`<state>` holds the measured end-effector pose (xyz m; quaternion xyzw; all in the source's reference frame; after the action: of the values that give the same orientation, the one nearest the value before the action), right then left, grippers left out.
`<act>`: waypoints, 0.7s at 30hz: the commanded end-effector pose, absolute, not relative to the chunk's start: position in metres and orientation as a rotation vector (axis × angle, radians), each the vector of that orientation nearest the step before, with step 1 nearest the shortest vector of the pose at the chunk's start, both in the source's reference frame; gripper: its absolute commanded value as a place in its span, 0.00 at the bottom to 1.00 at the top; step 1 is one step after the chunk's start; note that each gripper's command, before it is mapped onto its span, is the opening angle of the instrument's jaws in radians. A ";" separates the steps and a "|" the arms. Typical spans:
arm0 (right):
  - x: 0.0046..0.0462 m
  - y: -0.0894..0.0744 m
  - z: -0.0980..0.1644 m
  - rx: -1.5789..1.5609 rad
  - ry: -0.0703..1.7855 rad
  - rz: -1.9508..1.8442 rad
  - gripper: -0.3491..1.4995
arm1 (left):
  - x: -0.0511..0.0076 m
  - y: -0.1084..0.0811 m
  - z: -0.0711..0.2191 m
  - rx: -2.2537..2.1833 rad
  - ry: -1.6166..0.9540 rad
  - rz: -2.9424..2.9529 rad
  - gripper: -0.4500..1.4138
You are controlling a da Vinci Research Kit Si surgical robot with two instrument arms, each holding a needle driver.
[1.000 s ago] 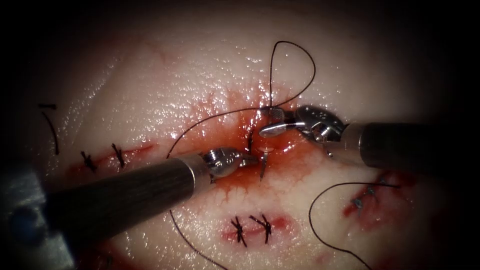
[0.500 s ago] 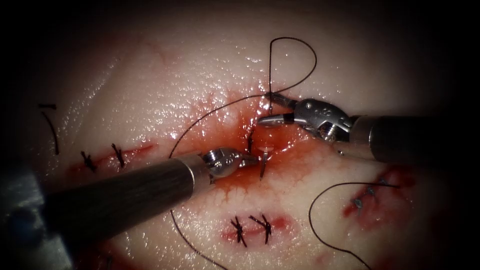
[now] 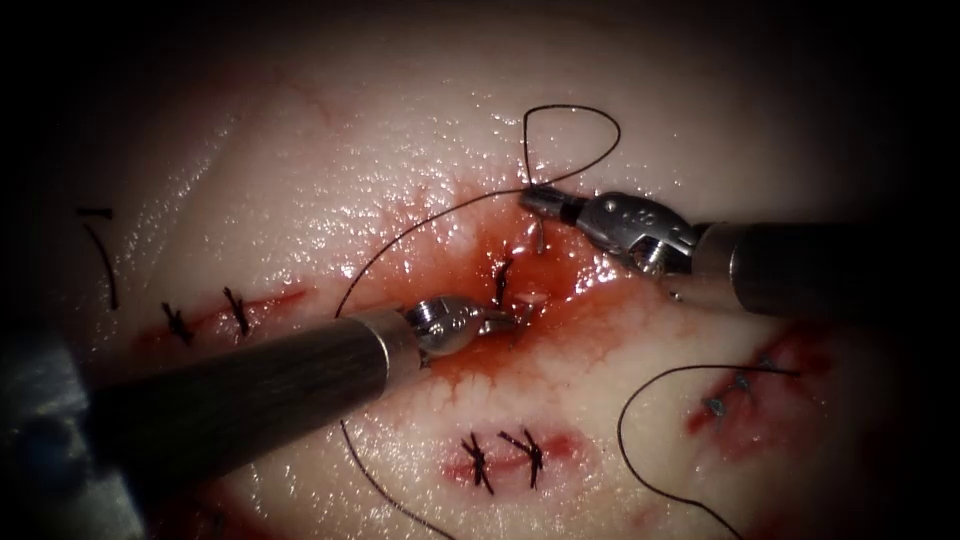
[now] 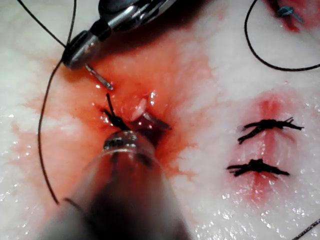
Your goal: Wound Closure
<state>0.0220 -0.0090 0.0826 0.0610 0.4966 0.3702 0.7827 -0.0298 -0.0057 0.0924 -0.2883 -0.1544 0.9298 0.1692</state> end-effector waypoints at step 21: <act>0.0232 -0.009 0.083 0.206 1.087 0.837 0.91 | -0.0303 -0.006 0.093 -0.823 -0.438 2.649 0.09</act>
<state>0.0225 -0.0090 0.0827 0.0939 0.4996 0.3860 0.7698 -0.0297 -0.0058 0.0924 -0.2885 -0.1534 0.9303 0.1665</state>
